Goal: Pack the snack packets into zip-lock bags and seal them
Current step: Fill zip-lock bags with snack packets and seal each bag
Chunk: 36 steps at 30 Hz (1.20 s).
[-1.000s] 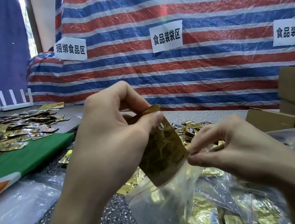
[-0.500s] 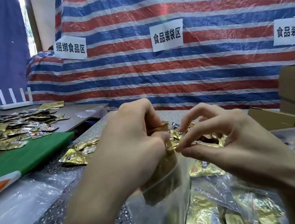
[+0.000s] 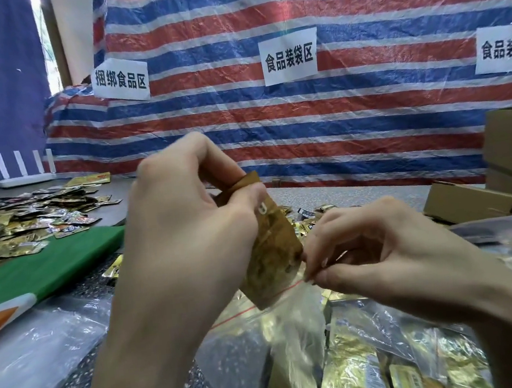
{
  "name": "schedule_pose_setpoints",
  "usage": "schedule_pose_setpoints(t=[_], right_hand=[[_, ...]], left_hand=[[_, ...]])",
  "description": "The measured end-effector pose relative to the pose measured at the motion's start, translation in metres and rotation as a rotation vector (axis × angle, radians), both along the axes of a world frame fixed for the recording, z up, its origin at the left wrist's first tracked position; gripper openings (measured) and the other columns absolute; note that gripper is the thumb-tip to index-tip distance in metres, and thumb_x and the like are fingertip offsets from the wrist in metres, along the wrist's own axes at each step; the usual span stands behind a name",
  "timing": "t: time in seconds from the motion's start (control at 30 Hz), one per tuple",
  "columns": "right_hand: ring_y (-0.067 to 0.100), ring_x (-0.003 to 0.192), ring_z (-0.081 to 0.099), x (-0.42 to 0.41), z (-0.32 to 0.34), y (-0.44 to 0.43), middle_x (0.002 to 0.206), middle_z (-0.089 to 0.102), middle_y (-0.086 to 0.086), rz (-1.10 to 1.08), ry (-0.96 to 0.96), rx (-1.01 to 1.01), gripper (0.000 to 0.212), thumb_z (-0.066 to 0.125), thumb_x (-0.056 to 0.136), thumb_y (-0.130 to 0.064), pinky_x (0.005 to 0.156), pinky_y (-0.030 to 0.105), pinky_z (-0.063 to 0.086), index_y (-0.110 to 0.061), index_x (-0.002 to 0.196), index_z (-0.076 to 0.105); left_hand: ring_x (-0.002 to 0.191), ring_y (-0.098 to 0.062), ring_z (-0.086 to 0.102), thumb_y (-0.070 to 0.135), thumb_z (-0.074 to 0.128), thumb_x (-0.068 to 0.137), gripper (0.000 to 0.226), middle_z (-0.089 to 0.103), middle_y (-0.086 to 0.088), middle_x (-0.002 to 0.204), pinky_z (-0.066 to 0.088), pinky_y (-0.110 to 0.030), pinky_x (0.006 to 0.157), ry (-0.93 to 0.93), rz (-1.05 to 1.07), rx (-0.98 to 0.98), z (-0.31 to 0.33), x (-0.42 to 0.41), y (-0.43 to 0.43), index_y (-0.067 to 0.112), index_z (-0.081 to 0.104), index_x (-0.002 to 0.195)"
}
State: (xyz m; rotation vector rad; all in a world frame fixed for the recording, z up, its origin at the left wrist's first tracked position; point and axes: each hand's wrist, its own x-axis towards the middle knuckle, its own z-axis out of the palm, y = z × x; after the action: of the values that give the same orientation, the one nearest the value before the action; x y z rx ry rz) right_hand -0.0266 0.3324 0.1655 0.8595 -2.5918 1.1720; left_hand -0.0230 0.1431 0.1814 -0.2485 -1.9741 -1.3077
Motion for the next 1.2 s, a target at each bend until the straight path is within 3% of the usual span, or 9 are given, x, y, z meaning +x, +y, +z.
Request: schedule_pose_setpoints(t=[0.13, 0.2, 0.33, 0.47, 0.6, 0.77, 0.9, 1.07, 1.2], right_hand=[[0.025, 0.084, 0.071, 0.001, 0.000, 0.001, 0.088, 0.073, 0.003, -0.014, -0.011, -0.024, 0.009, 0.070, 0.071, -0.024, 0.080, 0.057, 0.055, -0.026, 0.075, 0.079], [0.026, 0.087, 0.072, 0.001, 0.001, 0.002, 0.088, 0.074, 0.003, -0.029, -0.026, -0.023, 0.009, 0.070, 0.071, -0.026, 0.082, 0.058, 0.055, -0.027, 0.074, 0.078], [0.018, 0.094, 0.073, 0.002, 0.002, 0.002, 0.101, 0.075, -0.008, -0.069, -0.055, -0.009, 0.010, 0.070, 0.072, -0.025, 0.086, 0.053, 0.057, -0.027, 0.076, 0.079], [0.012, 0.100, 0.071, 0.004, 0.004, 0.002, 0.119, 0.070, -0.017, -0.070, -0.084, 0.032, 0.017, 0.076, 0.080, -0.013, 0.090, 0.047, 0.057, -0.028, 0.075, 0.080], [0.015, 0.091, 0.072, 0.004, 0.005, 0.001, 0.118, 0.066, -0.023, -0.074, -0.043, 0.046, 0.021, 0.074, 0.082, -0.009, 0.086, 0.043, 0.058, -0.028, 0.073, 0.079], [0.020, 0.081, 0.072, -0.001, 0.002, 0.004, 0.106, 0.072, -0.008, -0.130, 0.025, -0.052, 0.020, 0.073, 0.083, -0.007, 0.078, 0.051, 0.058, -0.024, 0.074, 0.079], [0.032, 0.084, 0.070, -0.003, -0.001, 0.002, 0.092, 0.075, 0.008, -0.102, 0.073, -0.035, 0.010, 0.069, 0.079, -0.025, 0.074, 0.059, 0.056, -0.028, 0.081, 0.078], [0.019, 0.091, 0.068, -0.004, 0.000, 0.007, 0.091, 0.075, -0.001, -0.168, 0.145, 0.051, 0.009, 0.070, 0.079, -0.044, 0.083, 0.053, 0.054, -0.041, 0.084, 0.077], [-0.006, 0.096, 0.065, -0.002, 0.003, 0.004, 0.089, 0.074, -0.024, -0.184, 0.136, 0.058, 0.010, 0.070, 0.077, -0.042, 0.091, 0.038, 0.051, -0.039, 0.082, 0.078]], left_hand=[[0.060, -0.013, 0.063, 0.029, 0.087, 0.069, 0.027, 0.066, 0.010, 0.073, 0.052, -0.031, 0.052, 0.024, -0.021, 0.037, 0.004, 0.006, -0.003, 0.033, 0.064, 0.082], [0.055, -0.016, 0.061, 0.027, 0.087, 0.070, 0.025, 0.065, 0.005, 0.069, 0.051, -0.031, 0.048, 0.011, -0.039, 0.047, 0.003, 0.004, -0.003, 0.031, 0.064, 0.081], [0.054, -0.017, 0.061, 0.025, 0.087, 0.071, 0.024, 0.065, 0.003, 0.068, 0.052, -0.034, 0.048, -0.003, -0.058, 0.047, 0.002, 0.000, -0.005, 0.029, 0.065, 0.080], [0.052, -0.010, 0.061, 0.024, 0.088, 0.070, 0.025, 0.066, 0.006, 0.067, 0.047, -0.023, 0.043, 0.000, -0.094, 0.050, 0.001, 0.001, -0.004, 0.029, 0.065, 0.079], [0.061, -0.008, 0.063, 0.023, 0.086, 0.073, 0.024, 0.065, 0.012, 0.072, 0.054, -0.034, 0.054, -0.050, -0.091, -0.003, -0.005, -0.008, 0.008, 0.029, 0.063, 0.076], [0.060, -0.010, 0.064, 0.025, 0.087, 0.070, 0.027, 0.066, 0.015, 0.064, 0.055, -0.036, 0.059, -0.139, -0.138, -0.082, -0.012, -0.020, 0.012, 0.036, 0.064, 0.079], [0.060, -0.011, 0.062, 0.035, 0.080, 0.061, 0.026, 0.064, 0.018, 0.060, 0.052, -0.032, 0.058, -0.213, -0.160, -0.121, -0.018, -0.027, 0.022, 0.044, 0.064, 0.079], [0.064, -0.010, 0.060, 0.028, 0.084, 0.066, 0.019, 0.062, 0.009, 0.057, 0.041, -0.025, 0.053, -0.325, -0.079, -0.283, -0.023, -0.033, 0.021, 0.024, 0.065, 0.062], [0.054, -0.004, 0.057, 0.030, 0.087, 0.063, 0.018, 0.062, 0.015, 0.050, 0.039, -0.023, 0.051, -0.345, -0.165, -0.299, -0.021, -0.034, 0.018, 0.029, 0.069, 0.061]])
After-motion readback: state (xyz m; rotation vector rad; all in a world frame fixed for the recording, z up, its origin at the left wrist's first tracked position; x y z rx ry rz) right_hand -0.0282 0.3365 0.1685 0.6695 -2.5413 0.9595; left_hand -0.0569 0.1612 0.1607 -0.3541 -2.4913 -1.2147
